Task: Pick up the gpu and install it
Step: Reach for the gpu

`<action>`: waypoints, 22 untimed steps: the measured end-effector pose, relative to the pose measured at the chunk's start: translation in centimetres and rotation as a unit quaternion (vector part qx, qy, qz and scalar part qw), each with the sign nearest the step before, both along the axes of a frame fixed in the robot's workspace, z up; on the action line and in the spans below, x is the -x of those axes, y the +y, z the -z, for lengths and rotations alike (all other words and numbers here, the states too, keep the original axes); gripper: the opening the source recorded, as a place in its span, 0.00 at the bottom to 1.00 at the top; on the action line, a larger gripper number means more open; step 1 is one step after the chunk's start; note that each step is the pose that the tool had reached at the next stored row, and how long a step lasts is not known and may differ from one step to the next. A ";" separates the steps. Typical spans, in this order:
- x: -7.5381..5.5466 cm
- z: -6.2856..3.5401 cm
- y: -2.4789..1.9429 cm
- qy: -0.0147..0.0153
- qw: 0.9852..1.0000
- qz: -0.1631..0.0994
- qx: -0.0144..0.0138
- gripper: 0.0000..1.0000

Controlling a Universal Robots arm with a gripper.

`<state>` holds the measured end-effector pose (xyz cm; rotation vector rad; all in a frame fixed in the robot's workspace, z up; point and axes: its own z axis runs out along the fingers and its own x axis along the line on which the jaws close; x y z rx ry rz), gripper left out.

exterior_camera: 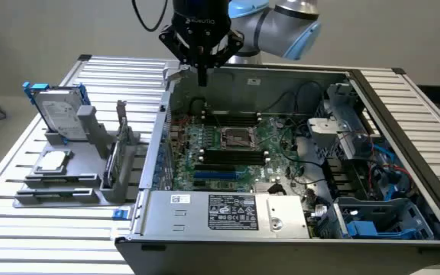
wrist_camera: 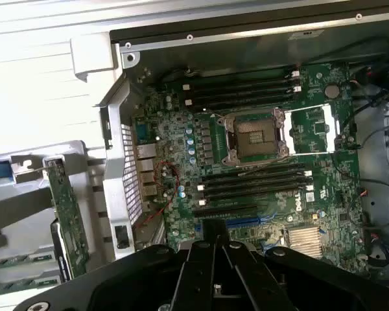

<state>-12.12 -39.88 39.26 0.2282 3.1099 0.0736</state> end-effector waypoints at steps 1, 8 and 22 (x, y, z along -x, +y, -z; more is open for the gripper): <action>0.0 0.00 0.00 0.000 1.000 0.000 0.000 0.11; 0.0 0.00 0.00 0.000 1.000 0.002 0.000 0.11; 4.6 0.43 0.00 0.001 1.000 0.003 0.000 0.11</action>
